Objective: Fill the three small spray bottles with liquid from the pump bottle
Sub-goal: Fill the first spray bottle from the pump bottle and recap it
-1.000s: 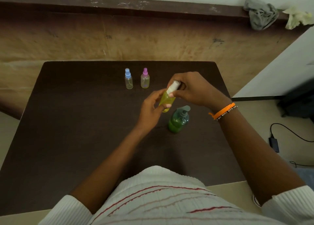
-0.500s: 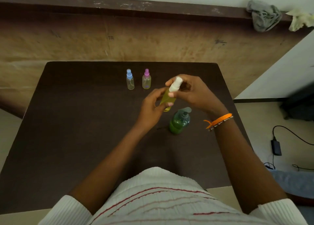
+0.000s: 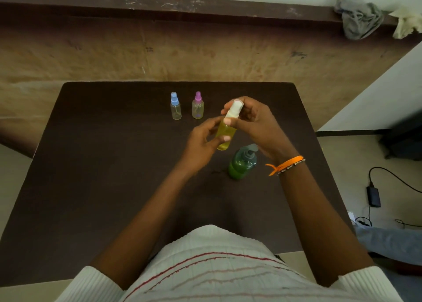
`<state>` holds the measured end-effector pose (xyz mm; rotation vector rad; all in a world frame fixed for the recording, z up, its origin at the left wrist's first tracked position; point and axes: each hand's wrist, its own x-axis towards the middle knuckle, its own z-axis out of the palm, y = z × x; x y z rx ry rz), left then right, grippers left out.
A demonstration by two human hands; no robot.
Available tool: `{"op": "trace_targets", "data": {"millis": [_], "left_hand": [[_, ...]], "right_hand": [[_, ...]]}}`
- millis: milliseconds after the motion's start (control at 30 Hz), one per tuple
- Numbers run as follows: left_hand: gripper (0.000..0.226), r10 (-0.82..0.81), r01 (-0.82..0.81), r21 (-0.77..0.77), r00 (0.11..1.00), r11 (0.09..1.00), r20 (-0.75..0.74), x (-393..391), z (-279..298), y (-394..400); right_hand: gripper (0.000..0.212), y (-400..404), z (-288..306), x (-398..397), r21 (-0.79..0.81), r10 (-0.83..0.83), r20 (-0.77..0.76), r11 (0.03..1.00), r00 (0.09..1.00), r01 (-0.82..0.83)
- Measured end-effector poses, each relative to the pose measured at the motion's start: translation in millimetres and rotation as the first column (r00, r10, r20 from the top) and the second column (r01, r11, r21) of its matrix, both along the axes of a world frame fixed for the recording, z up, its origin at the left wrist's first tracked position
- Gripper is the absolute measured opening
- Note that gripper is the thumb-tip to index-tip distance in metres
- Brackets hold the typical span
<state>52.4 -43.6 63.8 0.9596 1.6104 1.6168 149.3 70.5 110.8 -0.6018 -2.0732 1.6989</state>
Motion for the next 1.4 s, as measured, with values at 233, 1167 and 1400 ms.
{"op": "trace_targets", "data": {"millis": [233, 1167, 1400], "left_hand": [[0.036, -0.318, 0.33, -0.03, 0.928, 0.944, 0.193, -15, 16, -11], [0.038, 0.171, -0.197, -0.316, 0.979, 0.928, -0.106, -37, -48, 35], [0.025, 0.202, -0.217, -0.383, 0.976, 0.898, -0.08, -51, -67, 45]], "right_hand": [[0.033, 17, 9, 12, -0.147, 0.34, -0.023, 0.929, 0.94, -0.339], [0.027, 92, -61, -55, 0.094, -0.271, 0.082, 0.96, 0.959, 0.263], [0.029, 123, -114, -93, 0.24, -0.35, 0.16, 0.921, 0.923, 0.307]]}}
